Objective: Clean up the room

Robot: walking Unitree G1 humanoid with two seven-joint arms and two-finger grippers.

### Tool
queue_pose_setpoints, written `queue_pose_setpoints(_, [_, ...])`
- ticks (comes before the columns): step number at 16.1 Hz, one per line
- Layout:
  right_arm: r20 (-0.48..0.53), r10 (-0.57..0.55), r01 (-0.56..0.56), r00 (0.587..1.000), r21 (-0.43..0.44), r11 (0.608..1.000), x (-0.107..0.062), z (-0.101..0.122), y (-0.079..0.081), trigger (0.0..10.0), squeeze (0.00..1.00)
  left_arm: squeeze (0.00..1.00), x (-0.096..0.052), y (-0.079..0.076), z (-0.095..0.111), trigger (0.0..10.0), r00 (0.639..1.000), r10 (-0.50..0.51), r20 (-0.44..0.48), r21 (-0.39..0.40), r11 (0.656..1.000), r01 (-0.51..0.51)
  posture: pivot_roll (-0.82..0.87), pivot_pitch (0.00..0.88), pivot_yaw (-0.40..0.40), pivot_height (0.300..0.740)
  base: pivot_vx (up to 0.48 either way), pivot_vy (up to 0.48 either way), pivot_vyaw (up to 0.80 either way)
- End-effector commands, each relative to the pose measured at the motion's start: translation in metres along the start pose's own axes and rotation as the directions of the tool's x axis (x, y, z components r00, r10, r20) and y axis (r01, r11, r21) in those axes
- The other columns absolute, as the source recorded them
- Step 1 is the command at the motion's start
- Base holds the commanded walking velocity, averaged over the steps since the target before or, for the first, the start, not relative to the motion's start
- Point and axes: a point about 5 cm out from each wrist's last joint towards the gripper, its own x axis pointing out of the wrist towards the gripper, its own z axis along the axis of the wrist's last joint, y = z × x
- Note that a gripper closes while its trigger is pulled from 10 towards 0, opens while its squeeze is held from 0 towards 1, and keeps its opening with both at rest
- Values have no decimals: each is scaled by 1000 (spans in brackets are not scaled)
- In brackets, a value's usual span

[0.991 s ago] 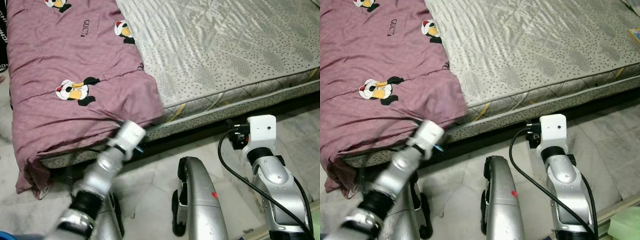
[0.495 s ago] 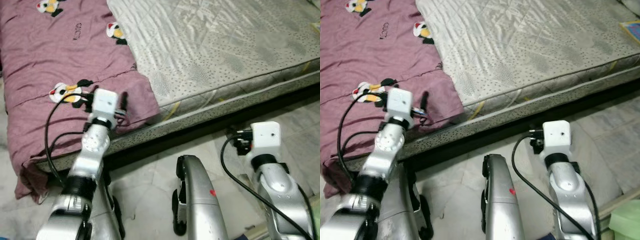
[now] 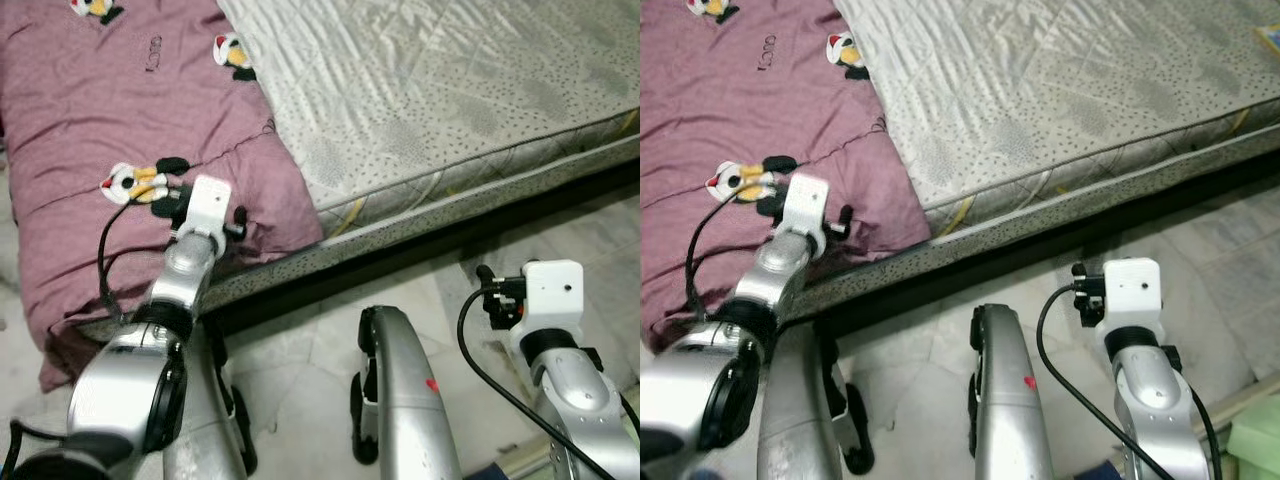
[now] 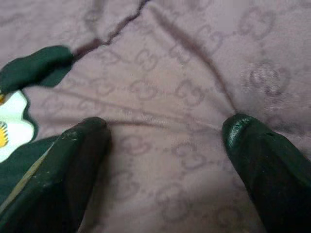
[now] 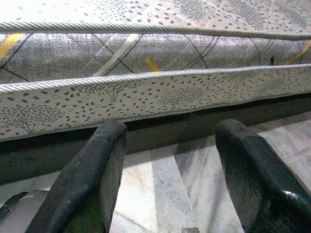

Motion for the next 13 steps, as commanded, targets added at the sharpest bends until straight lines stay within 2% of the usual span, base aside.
queue_pose_setpoints(1, [-6, -8, 8, 1000, -1, 1000, -4, 0, -2, 10000, 0, 0, -5, -27, -24, 10000, 988, -118, -104, 41, 992, 122, -306, 325, -5, 526, 0, 0, 0])
queue_pose_setpoints(3, [-9, -11, 11, 1000, 4, 1000, -5, 0, -1, 10000, 0, 0, -4, -41, -15, 10000, 981, -175, -78, 80, 980, 181, -304, 319, 2, 526, 0, 0, 0])
queue_pose_setpoints(4, [-7, -12, 12, 1000, 9, 1000, -3, 0, 0, 10000, 0, 0, -3, -51, -7, 10000, 978, -204, -43, 125, 970, 208, -302, 313, 7, 526, 0, 0, 0])
queue_pose_setpoints(5, [-7, -12, 12, 1000, 9, 1000, -3, 0, 0, 10000, 0, 0, -3, -51, -7, 10000, 978, -204, -43, 125, 970, 208, -302, 313, 7, 526, 0, 0, 0])
queue_pose_setpoints(6, [-5, -13, 13, 1000, 12, 1000, -2, 1, 1, 10000, 0, 0, -2, -54, 2, 10000, 982, -191, 12, 136, 973, 187, -296, 306, 9, 526, 0, 0, 0])
queue_pose_setpoints(7, [0, -13, 13, 1000, 17, 1000, 1, 1, 2, 10000, 0, 0, 0, -53, 20, 10000, 983, -129, 128, 95, 989, 118, -290, 300, 8, 526, 0, 0, 0])
queue_pose_setpoints(8, [1, -12, 11, 1000, 18, 1000, 2, 1, 3, 10000, 0, 0, 0, -53, 26, 10000, 978, -122, 166, 86, 990, 109, -287, 297, 7, 526, 0, 0, 0])
queue_pose_setpoints(11, [12, -4, 4, 1000, 26, 1000, 7, 3, 7, 10000, 0, 0, -4, -69, 26, 10000, 960, -222, 172, 105, 973, 206, -282, 285, 7, 526, 0, 0, 0])
queue_pose_setpoints(12, [14, -4, 4, 1000, 27, 1000, 9, 3, 7, 10000, 0, 0, -5, -75, 26, 10000, 948, -264, 178, 123, 962, 245, -281, 281, 7, 526, 0, 0, 0])
queue_pose_setpoints(13, [19, -3, 2, 1000, 29, 1000, 11, 4, 8, 10000, 0, 0, -7, -83, 21, 10000, 930, -335, 152, 169, 936, 310, -274, 269, 6, 526, 0, 0, 0])
